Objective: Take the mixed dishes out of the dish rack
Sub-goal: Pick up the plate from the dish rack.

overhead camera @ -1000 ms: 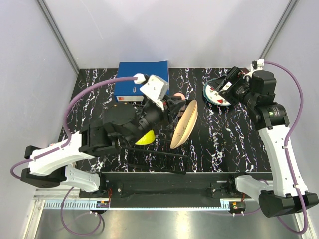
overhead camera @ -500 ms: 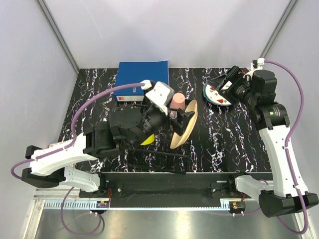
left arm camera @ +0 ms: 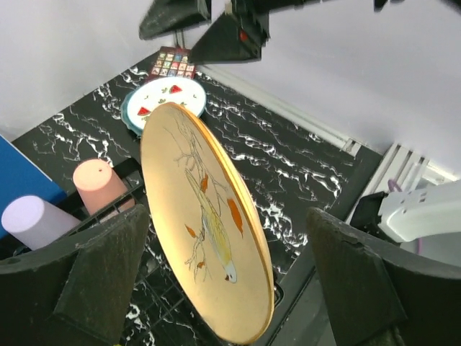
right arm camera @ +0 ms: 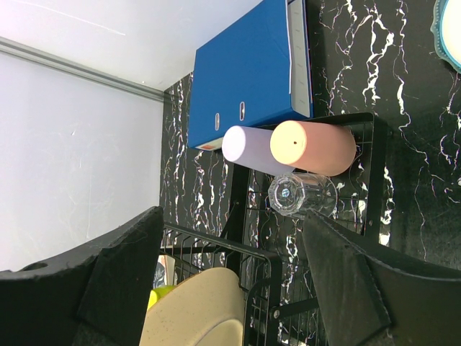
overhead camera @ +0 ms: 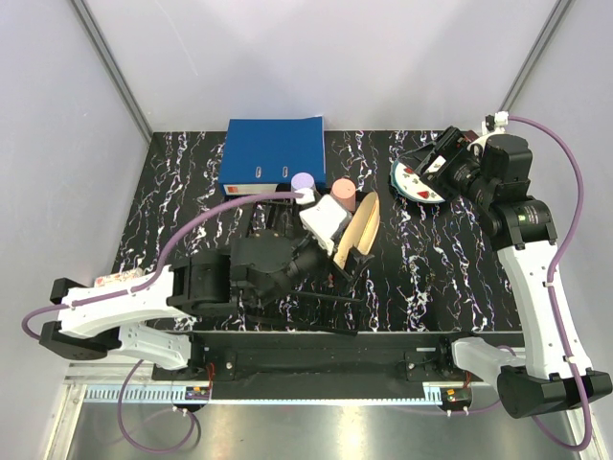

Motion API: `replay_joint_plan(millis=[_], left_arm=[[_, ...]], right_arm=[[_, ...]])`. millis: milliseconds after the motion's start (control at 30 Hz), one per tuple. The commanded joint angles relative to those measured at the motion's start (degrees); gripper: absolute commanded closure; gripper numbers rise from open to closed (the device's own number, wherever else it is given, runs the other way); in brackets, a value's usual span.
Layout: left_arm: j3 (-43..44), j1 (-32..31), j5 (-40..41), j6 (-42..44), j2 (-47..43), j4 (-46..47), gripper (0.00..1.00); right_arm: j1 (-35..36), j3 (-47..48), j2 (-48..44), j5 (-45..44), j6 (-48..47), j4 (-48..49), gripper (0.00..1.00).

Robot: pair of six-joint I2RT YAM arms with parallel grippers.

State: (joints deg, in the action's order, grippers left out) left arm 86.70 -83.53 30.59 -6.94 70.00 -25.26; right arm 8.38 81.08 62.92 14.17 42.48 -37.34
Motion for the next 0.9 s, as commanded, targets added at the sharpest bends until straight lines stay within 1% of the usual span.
replay_joint_plan(millis=[0, 67, 100, 167, 200, 267, 300, 367, 400, 433, 467, 733, 867], left_arm=[[-3.28, -0.06, -0.62, 0.61, 1.1, -0.41, 0.07], [-4.08, -0.06, -1.23, 1.75, 1.81, -0.5, 0.1], [-4.25, -0.06, -1.58, 1.84, 2.33, -0.5, 0.16], [-4.78, -0.06, -1.93, 1.93, 2.95, -0.5, 0.22], [-5.13, -0.06, -1.85, 1.93, 3.56, -0.32, 0.32], [-5.48, -0.06, -1.59, 1.58, 3.92, -0.32, 0.43], [-5.75, -0.06, -1.32, 1.32, 4.18, -0.41, 0.57], [-6.01, -0.06, -0.18, 0.26, 4.27, -0.41, 0.73], [-6.19, -0.14, 0.08, -0.18, 4.18, -0.23, 0.89], [-6.27, -0.06, 0.61, -0.27, 4.18, -0.15, 0.97], [-6.36, -0.06, 0.79, -0.27, 4.18, -0.06, 1.0], [-5.23, -0.06, 1.14, 0.87, 2.43, 1.17, 1.0], [-0.23, -0.06, 1.23, 3.86, 1.99, 1.61, 1.0]], right_arm=[[0.67, -0.04, -0.69, -0.46, -0.11, 0.95, 0.14], [0.58, -0.39, -0.77, -0.38, -0.12, 0.95, 0.14], [0.58, -0.39, -0.86, -0.46, -0.12, 0.96, 0.14], [0.58, -0.83, -0.95, -0.38, -0.03, 0.87, 0.14], [0.58, -0.92, -0.95, -0.46, -0.03, 0.87, 0.14], [0.58, -1.18, -1.13, -0.38, -0.11, 0.96, 0.14], [0.58, -1.27, -1.13, -0.29, -0.03, 0.87, 0.14], [0.58, -1.45, -1.22, -0.37, -0.12, 0.95, 0.14], [0.58, -1.45, -1.39, -0.38, -0.2, 0.96, 0.14], [0.58, -1.54, -1.22, -0.29, -0.12, 0.96, 0.14], [0.58, -1.54, -1.13, -0.29, -0.2, 1.04, 0.14], [0.58, -0.66, -0.69, 0.06, -0.2, 1.04, 0.14], [0.67, -0.31, -0.43, 0.15, -0.2, 1.13, 0.14]])
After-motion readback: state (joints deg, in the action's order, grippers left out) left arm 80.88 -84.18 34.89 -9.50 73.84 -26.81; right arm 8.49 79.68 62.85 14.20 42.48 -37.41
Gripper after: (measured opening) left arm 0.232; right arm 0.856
